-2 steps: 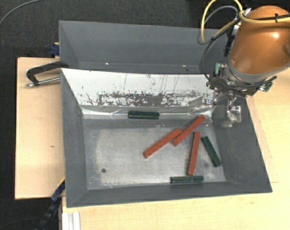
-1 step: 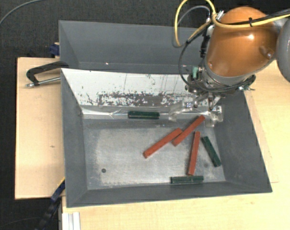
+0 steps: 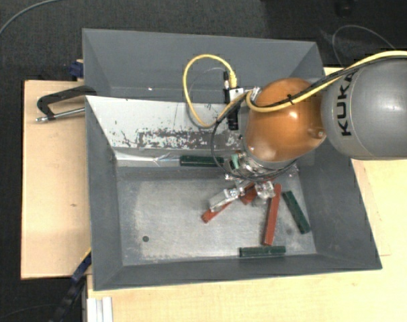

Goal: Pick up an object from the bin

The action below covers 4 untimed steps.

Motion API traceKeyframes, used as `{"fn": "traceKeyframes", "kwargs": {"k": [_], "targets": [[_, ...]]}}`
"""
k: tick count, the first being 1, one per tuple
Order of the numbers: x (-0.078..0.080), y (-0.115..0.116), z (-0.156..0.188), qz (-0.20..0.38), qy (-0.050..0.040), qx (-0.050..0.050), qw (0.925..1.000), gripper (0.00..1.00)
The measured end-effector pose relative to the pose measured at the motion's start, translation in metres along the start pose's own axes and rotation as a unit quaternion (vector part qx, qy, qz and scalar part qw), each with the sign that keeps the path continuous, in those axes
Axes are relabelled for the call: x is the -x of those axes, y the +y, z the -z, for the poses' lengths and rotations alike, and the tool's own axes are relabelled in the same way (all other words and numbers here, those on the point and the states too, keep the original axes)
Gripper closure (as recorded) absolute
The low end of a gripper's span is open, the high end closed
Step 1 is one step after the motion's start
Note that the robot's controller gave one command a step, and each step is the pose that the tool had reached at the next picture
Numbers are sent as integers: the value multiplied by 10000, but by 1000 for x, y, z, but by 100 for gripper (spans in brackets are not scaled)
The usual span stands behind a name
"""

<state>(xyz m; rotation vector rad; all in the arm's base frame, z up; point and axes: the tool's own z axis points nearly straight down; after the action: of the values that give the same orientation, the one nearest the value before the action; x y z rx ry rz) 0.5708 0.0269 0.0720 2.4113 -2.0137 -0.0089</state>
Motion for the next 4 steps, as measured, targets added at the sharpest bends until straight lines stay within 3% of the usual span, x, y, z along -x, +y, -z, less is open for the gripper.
{"fn": "traceKeyframes", "kwargs": {"k": [1,2,3,4], "targets": [[-64,-21,41,-302,29,-77,9995,0],[-23,-29,66,-552,-3,-66,9985,0],[-29,50,0,-609,11,26,9981,0],[-29,45,4,-606,11,-36,9982,100]]}}
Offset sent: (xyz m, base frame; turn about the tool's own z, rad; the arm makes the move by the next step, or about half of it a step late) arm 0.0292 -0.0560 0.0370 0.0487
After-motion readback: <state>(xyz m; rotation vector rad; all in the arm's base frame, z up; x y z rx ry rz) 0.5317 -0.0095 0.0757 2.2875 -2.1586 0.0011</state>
